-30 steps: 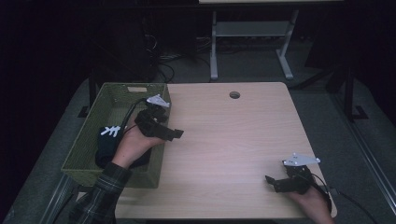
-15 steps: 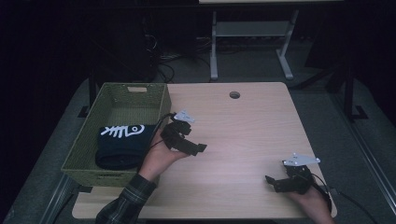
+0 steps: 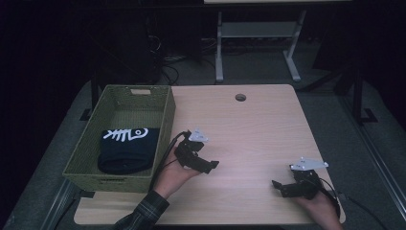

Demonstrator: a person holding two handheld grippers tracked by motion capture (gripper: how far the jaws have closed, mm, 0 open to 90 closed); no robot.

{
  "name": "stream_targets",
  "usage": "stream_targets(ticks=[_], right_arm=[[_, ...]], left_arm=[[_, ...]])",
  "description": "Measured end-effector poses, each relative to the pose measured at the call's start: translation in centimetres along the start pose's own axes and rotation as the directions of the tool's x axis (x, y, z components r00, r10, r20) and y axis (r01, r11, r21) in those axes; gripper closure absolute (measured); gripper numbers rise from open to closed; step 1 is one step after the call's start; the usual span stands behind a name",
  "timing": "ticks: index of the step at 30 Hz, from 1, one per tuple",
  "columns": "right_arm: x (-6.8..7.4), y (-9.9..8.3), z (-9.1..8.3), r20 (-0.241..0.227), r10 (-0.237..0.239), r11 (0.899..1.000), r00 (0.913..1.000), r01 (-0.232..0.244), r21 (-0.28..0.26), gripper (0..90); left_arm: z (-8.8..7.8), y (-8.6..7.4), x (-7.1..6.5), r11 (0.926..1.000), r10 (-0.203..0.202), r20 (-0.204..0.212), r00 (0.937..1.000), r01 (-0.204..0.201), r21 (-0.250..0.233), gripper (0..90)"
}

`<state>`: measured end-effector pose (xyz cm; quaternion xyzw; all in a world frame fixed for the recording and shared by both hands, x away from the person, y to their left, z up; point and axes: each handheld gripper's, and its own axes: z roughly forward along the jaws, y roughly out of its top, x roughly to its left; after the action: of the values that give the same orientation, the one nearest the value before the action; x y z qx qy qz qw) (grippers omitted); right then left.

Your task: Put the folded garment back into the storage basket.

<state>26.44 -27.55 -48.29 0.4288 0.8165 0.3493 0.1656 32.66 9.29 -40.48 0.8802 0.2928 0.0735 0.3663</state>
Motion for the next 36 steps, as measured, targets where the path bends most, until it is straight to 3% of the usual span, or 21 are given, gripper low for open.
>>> stream_targets(ticks=[16, 23, 27, 31, 36], right_arm=[[0.0, 0.0, 0.0, -0.001, -0.001, 1.000, 1.0000, 0.001, 0.000, 6.2], [0.0, 0.0, 0.0, -0.001, 0.000, 1.000, 1.0000, 0.000, 0.000, 6.2], [0.0, 0.0, 0.0, -0.001, 0.001, 1.000, 1.0000, -0.001, -0.001, 6.2], [0.0, 0.0, 0.0, -0.001, 0.000, 1.000, 1.0000, 0.000, -0.001, 6.2], [0.0, 0.0, 0.0, -0.001, 0.000, 1.000, 1.0000, 0.000, -0.001, 6.2]], left_arm=[[2.6, -3.6, 0.2, 0.9997, 0.023, -0.024, 0.9995, -0.023, 0.002, 13.5], [4.2, -4.7, 0.3, 0.9964, 0.049, -0.044, 0.9978, -0.045, 0.072, 12.9], [4.4, -5.1, 0.2, 0.9971, 0.067, -0.060, 0.9960, -0.065, 0.040, 12.8], [4.5, -5.9, 0.5, 0.9969, 0.069, -0.055, 0.9961, -0.071, -0.035, 12.7], [4.5, -5.9, 0.5, 0.9970, 0.065, -0.054, 0.9964, -0.068, -0.038, 12.7]])
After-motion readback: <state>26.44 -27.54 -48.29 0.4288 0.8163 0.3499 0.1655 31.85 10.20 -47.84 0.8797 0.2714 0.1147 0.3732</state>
